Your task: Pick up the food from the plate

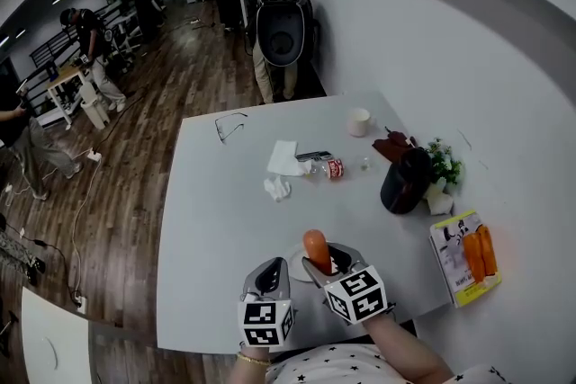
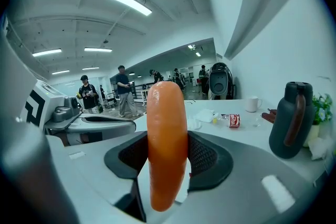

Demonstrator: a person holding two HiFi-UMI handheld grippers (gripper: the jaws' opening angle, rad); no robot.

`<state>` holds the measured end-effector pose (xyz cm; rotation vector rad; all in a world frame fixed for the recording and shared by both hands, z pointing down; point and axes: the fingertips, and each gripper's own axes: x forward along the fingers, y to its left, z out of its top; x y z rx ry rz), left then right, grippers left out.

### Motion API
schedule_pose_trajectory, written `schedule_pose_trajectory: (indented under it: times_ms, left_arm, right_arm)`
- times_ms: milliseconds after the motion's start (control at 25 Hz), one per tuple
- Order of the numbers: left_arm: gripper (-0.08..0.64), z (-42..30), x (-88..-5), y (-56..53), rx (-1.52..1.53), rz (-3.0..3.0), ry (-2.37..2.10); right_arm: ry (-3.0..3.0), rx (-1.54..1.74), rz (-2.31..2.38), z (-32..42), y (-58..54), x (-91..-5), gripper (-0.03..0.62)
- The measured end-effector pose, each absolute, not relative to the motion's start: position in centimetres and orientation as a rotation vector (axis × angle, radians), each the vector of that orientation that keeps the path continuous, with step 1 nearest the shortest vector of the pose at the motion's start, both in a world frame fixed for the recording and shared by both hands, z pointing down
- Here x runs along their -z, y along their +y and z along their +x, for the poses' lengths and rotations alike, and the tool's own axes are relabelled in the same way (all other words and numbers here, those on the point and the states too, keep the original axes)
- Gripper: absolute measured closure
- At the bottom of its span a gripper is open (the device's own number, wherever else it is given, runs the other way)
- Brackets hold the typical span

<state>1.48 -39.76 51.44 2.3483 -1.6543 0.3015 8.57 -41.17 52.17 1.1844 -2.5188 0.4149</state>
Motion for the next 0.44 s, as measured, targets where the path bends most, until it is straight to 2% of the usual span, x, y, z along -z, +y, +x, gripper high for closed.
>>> schedule_pose_trajectory:
  times_ms: [440]
  left_arm:
    - [0.552,1.37,-51.12,-40.41,-0.294,2.362,-1.657]
  right_arm:
    - [-2.528,-0.389,1.210,8.46,-41.67,-51.70,0.377]
